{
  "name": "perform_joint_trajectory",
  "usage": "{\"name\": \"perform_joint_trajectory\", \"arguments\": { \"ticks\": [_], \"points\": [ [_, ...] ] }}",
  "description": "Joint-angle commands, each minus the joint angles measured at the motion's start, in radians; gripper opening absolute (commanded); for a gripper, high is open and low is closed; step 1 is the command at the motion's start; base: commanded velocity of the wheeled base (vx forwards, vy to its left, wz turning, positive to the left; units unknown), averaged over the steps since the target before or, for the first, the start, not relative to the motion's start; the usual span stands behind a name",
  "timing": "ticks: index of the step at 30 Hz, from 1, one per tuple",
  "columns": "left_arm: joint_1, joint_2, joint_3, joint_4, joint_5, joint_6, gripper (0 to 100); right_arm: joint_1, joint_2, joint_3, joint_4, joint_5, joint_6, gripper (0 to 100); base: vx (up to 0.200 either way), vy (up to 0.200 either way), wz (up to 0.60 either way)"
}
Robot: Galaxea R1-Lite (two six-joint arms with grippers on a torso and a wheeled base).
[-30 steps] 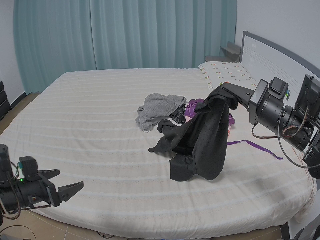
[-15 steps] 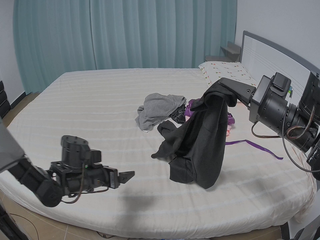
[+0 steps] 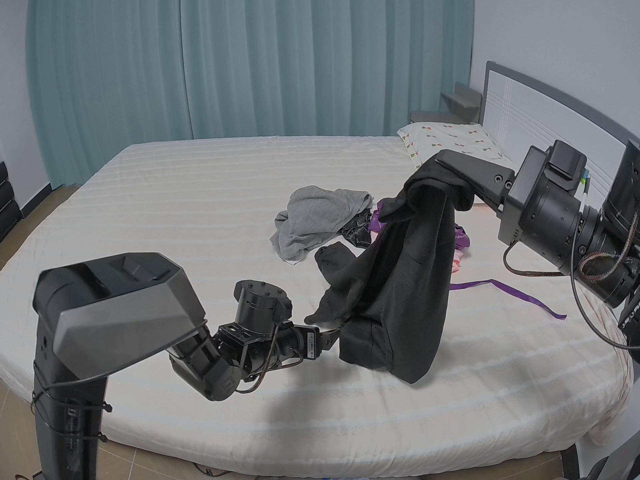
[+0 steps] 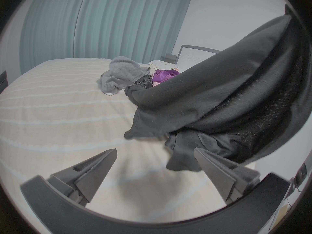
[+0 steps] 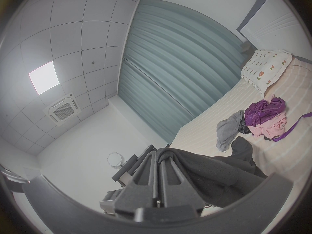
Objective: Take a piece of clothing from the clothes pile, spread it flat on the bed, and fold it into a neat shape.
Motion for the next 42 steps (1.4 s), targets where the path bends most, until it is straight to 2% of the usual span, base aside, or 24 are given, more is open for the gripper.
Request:
{"name": "perform_joint_trajectory", "arguments": {
  "ticks": [1,8,14,15,19,24,28,29,35,36,37,41,42],
  "points": [
    [-0.014,0.116,-0.112,0.002,0.004,-0.004,100,0.014,-0.017,-0.002,-0.001,-0.006,-0.001,0,0.000,0.000,0.00],
    [-0.015,0.208,-0.284,0.017,0.016,-0.015,100,0.029,-0.054,0.008,0.000,-0.006,-0.001,0,0.000,0.000,0.00],
    [-0.015,0.254,-0.373,0.040,0.033,-0.050,100,0.029,-0.060,0.018,-0.001,-0.004,0.001,0,0.000,0.000,0.00],
    [-0.014,0.255,-0.375,0.043,0.033,-0.050,0,0.029,-0.060,0.019,-0.001,-0.004,0.001,0,0.000,0.000,0.00],
    [-0.014,0.257,-0.381,0.065,0.050,-0.050,0,0.015,-0.053,0.025,0.000,-0.004,0.001,0,0.000,0.000,0.00],
    [-0.014,0.228,-0.342,0.065,0.096,-0.072,0,-0.049,-0.034,0.028,0.000,0.001,0.002,0,0.000,0.000,0.00],
    [-0.011,0.111,-0.227,0.071,0.100,-0.111,0,-0.111,-0.008,0.031,0.000,0.007,0.002,0,0.000,0.000,0.00],
    [-0.003,0.057,-0.177,0.071,0.100,-0.113,0,-0.149,0.016,0.030,0.000,0.007,0.002,0,0.000,0.000,0.00],
    [0.023,-0.180,-0.051,0.095,0.105,-0.153,0,-0.279,0.176,0.012,-0.038,0.001,-0.018,0,0.000,0.000,0.00],
    [0.023,-0.180,-0.051,0.095,0.105,-0.153,0,-0.279,0.176,0.012,-0.038,0.001,-0.018,0,0.000,0.000,0.00],
    [0.022,-0.266,-0.009,0.126,0.108,-0.200,0,-0.342,0.239,-0.018,-0.078,-0.004,-0.013,0,0.000,0.000,0.00],
    [0.034,-0.367,-0.014,0.165,0.113,-0.263,0,-0.404,0.318,-0.085,-0.128,-0.030,-0.013,0,0.000,0.000,0.00],
    [0.057,-0.404,-0.040,0.181,0.122,-0.262,0,-0.411,0.328,-0.125,-0.132,-0.064,-0.016,0,0.000,0.000,0.00]
  ]
}}
